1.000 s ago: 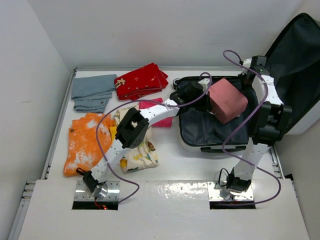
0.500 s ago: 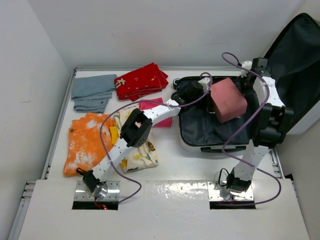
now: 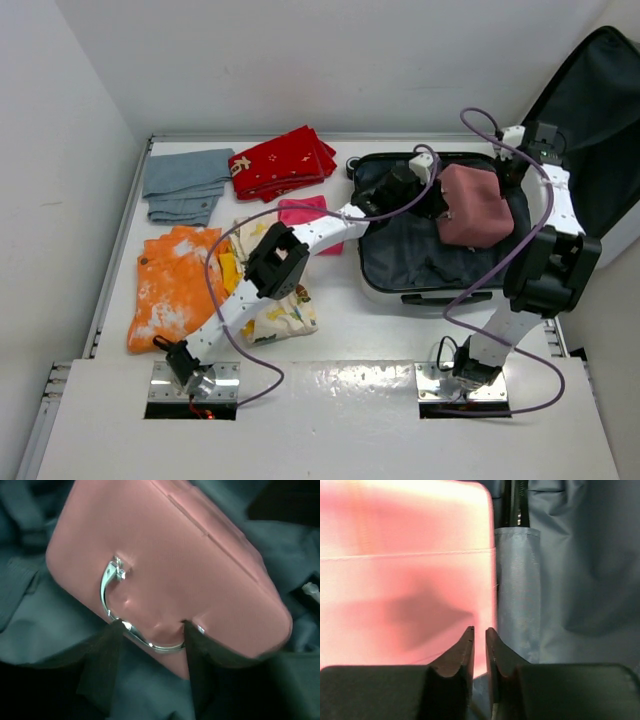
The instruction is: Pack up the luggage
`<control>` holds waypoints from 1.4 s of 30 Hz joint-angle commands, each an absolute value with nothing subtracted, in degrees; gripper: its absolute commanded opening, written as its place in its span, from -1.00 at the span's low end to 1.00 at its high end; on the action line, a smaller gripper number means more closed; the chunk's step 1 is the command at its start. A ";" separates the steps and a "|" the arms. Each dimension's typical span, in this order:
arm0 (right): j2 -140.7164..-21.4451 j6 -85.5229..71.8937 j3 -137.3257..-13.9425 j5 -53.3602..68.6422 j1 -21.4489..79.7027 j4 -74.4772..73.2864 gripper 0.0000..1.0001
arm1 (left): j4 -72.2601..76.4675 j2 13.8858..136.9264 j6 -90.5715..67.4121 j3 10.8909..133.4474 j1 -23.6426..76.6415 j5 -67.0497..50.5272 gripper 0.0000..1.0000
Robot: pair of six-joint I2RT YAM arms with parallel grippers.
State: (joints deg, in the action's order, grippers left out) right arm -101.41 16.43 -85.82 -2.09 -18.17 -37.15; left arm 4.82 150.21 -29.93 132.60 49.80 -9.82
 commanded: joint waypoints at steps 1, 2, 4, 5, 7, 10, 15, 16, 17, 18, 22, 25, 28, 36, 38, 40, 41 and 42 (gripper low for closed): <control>-98.79 15.38 -88.49 -3.17 -18.19 -33.75 -0.65 | 12.04 148.89 -31.20 134.91 51.50 -11.78 0.17; -97.92 15.12 -88.77 -2.73 -18.19 -33.92 -0.50 | 12.56 148.89 -31.72 134.91 51.50 -11.78 0.25; -96.34 14.68 -90.34 -0.36 -18.11 -35.50 -0.40 | 13.26 149.50 -32.34 134.91 52.03 -11.26 0.33; -95.81 14.42 -90.70 -0.18 -18.19 -36.12 -0.38 | 13.27 149.50 -32.87 134.91 52.03 -11.25 0.35; -93.80 13.28 -91.49 2.54 -18.11 -38.49 -0.33 | 12.49 149.50 -32.87 134.91 52.03 -8.36 0.38; -91.24 14.06 -91.50 11.67 -18.02 -42.08 -0.31 | 13.95 148.20 -34.80 130.90 50.28 -5.45 0.38; -85.35 13.72 -87.28 24.41 -14.77 -45.52 -0.25 | 22.76 132.15 -28.86 116.38 45.54 -4.40 0.40; -84.82 12.93 -86.84 26.87 -13.11 -45.70 -0.18 | 22.24 128.97 -27.87 114.63 44.57 -4.39 0.40; -83.34 12.66 -86.05 27.76 -10.92 -45.53 -0.14 | 20.67 125.54 -27.34 110.61 43.34 -4.92 0.44; -82.89 12.40 -84.74 28.21 -9.42 -45.01 -0.10 | 19.61 122.03 -26.72 108.48 40.55 -4.92 0.49; -82.17 11.44 -81.83 26.63 7.04 -41.23 0.10 | 7.07 102.71 -22.79 100.21 30.87 -3.79 0.79; -85.16 8.63 -81.56 24.71 11.23 -37.98 0.18 | -9.80 97.48 -14.73 99.40 20.94 -3.24 0.99; -88.14 5.12 -81.13 20.85 15.89 -35.08 0.32 | -26.07 96.77 -7.67 100.89 13.57 0.42 0.99; -96.68 -4.82 -87.53 17.05 15.21 -37.00 0.45 | -32.78 110.98 8.51 104.93 7.56 -10.17 0.95; -97.56 -5.10 -88.85 17.05 14.07 -38.84 0.45 | -33.49 115.64 11.06 110.11 8.17 -10.20 0.95; -97.47 -4.31 -89.73 16.88 12.23 -41.12 0.45 | -33.49 122.85 14.84 116.68 8.79 -10.72 0.95; -97.12 -3.70 -89.82 16.61 11.87 -41.65 0.45 | -34.01 124.87 15.98 118.72 9.49 -10.72 0.95; -96.95 -3.34 -89.82 15.57 11.60 -41.92 0.45 | -34.01 126.89 17.39 120.57 10.10 -10.72 0.95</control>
State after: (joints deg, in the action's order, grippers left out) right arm -98.83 -2.44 -86.28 17.17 13.10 -40.34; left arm -31.55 126.63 9.93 113.60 8.58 -7.92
